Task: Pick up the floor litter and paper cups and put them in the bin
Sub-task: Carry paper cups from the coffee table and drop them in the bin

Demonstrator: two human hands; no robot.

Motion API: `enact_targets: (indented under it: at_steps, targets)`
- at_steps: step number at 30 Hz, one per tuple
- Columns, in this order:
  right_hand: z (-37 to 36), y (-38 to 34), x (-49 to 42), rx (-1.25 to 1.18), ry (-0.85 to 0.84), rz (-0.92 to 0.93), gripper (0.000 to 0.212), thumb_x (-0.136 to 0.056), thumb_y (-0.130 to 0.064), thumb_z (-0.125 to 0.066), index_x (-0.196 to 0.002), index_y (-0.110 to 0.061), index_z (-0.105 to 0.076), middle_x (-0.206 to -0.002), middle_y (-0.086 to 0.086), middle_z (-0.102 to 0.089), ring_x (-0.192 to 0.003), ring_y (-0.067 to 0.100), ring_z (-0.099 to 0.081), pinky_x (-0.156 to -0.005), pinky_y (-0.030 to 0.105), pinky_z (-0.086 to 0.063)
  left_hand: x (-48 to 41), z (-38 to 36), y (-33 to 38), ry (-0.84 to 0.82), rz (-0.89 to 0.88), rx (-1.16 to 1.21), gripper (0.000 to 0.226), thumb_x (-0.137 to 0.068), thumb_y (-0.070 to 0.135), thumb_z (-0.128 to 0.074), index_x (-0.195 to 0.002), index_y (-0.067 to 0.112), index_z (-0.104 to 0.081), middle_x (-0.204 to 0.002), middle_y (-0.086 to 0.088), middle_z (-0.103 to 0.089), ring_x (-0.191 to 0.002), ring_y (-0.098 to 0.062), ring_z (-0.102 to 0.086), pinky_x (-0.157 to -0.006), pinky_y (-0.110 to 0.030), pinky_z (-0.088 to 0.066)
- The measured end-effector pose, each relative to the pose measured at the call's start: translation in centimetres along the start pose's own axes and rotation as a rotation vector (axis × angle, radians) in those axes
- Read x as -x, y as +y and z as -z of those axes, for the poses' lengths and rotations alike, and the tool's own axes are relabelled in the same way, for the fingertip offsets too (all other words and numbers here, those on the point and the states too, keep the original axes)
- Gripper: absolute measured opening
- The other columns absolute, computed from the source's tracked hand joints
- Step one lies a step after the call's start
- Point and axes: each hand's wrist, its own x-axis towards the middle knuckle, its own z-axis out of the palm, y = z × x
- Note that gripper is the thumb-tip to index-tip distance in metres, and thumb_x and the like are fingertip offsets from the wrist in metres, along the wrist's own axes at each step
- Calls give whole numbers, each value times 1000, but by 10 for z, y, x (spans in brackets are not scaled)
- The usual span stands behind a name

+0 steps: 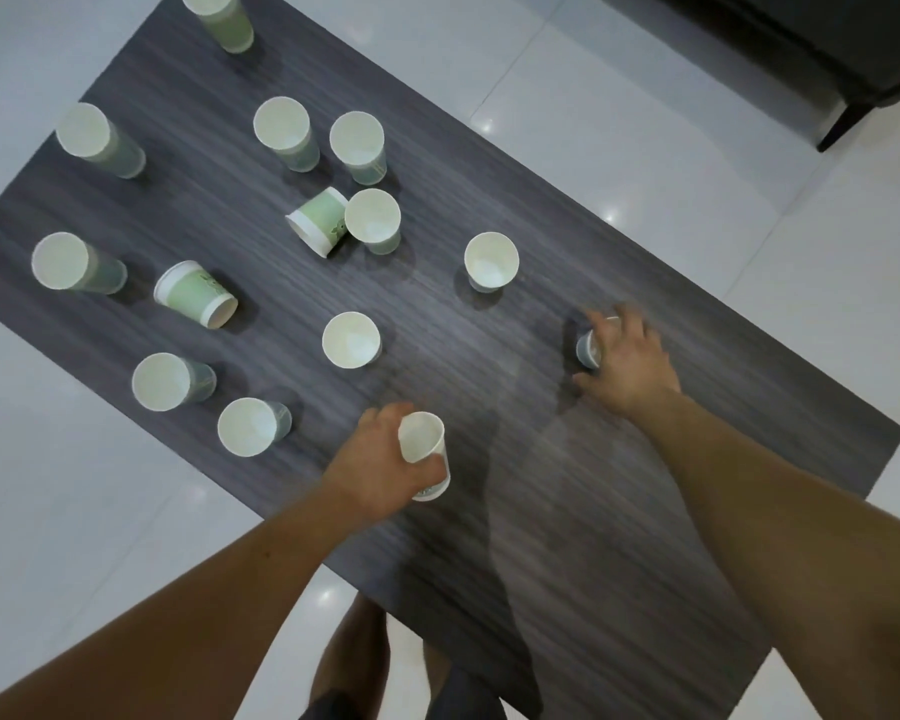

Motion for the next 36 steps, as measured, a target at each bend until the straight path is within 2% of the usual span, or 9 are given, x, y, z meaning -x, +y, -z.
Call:
enact_targets:
  at_steps: [2,5,7,11,14,17,24,30,36]
  targets:
    - [-7,-11,7,-26,-35,27,69,-83,-28,-70,-143,-22,-37,-149,14,-27,-132,39,-32,-101,50,-43,13,2,-10,22,25,15,61,-71,35,-77,-123,28,-45,-122,4,-45,-104,-18,-52,-93,-39,-49]
    - [-22,-36,39,-4,-57,106,56,-85,-26,-67,-135,-14,-45,-139,12,-38,-125,34,-37,-99,42,-41,35,10,-24,63,59,16,66,-71,37,-77,-127,29,-43,-123,5,-42,-106,-18,-50,-95,-39,-47]
    - [-29,-58,68,-34,-87,165,58,-85,-27,-67,-137,-15,-44,-139,11,-39,-125,32,-38,-100,39,-39,51,16,-31,91,93,5,70,-72,38,-76,-131,28,-40,-122,6,-38,-103,-16,-48,-94,-36,-45]
    - [-31,-104,124,-62,-117,287,60,-84,-27,-64,-138,-14,-41,-139,11,-38,-124,31,-38,-101,36,-36,91,33,-43,168,98,3,71,-70,40,-77,-129,29,-39,-119,8,-37,-101,-17,-48,-84,-30,-44]
    - [-28,-137,167,-19,-122,396,60,-84,-28,-63,-139,-16,-40,-139,9,-38,-126,29,-37,-100,36,-38,131,43,-58,240,97,32,70,-70,39,-77,-128,25,-40,-126,2,-41,-104,-20,-51,-88,-35,-48]
    - [-21,-170,208,22,-91,476,61,-85,-30,-62,-141,-19,-39,-139,5,-38,-126,26,-36,-100,35,-39,182,45,-83,303,103,59,72,-69,39,-77,-129,23,-40,-126,0,-42,-102,-20,-52,-87,-34,-47]
    - [-8,-258,334,244,-53,661,58,-86,-31,-62,-138,-19,-41,-136,4,-42,-126,26,-38,-94,37,-43,340,25,-182,475,160,175,78,-72,44,-75,-136,19,-36,-129,-3,-41,-106,-22,-52,-88,-34,-47]
    - [-40,-347,465,476,-54,1019,62,-86,-27,-58,-144,-21,-35,-138,3,-40,-124,26,-40,-94,37,-47,496,13,-282,773,357,369,75,-73,42,-72,-134,19,-36,-126,-2,-40,-97,-22,-55,-80,-36,-52]
    - [-92,-425,585,672,-92,1464,63,-88,-29,-56,-146,-23,-32,-142,2,-37,-125,24,-39,-92,33,-46,619,-54,-343,1006,619,572,77,-73,39,-71,-137,18,-34,-129,-2,-39,-99,-24,-56,-82,-35,-51]
